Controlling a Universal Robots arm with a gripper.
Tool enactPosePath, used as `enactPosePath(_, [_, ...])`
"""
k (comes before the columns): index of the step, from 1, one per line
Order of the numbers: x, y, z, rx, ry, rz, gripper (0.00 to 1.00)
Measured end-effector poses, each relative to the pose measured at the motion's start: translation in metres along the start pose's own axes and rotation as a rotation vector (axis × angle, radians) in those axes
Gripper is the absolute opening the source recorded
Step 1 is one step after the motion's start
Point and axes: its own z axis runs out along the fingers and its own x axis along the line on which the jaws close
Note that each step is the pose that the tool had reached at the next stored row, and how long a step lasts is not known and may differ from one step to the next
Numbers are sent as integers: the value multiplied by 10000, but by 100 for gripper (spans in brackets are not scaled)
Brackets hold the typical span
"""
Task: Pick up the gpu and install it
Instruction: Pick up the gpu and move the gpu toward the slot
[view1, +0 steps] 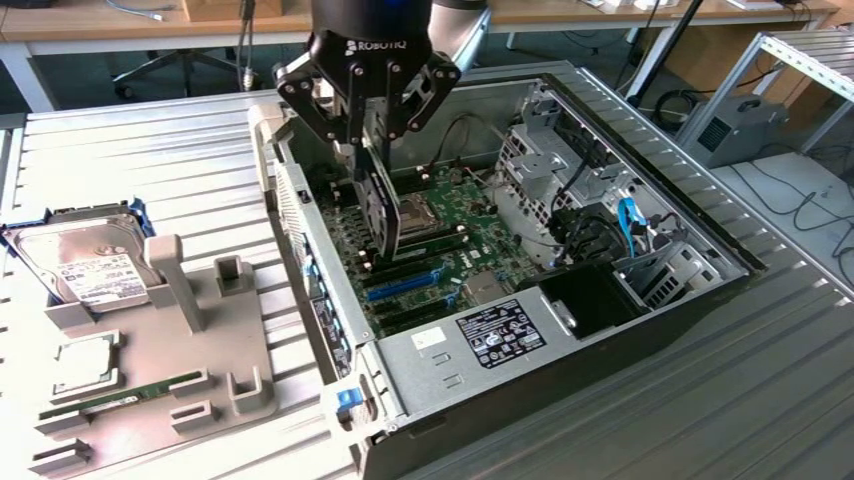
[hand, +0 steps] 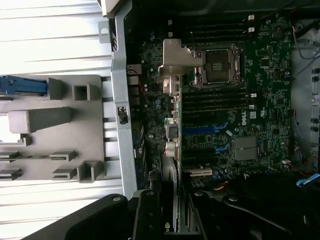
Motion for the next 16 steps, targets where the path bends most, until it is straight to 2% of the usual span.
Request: enactPosePath(16, [-41, 31, 88, 5, 1, 1, 26])
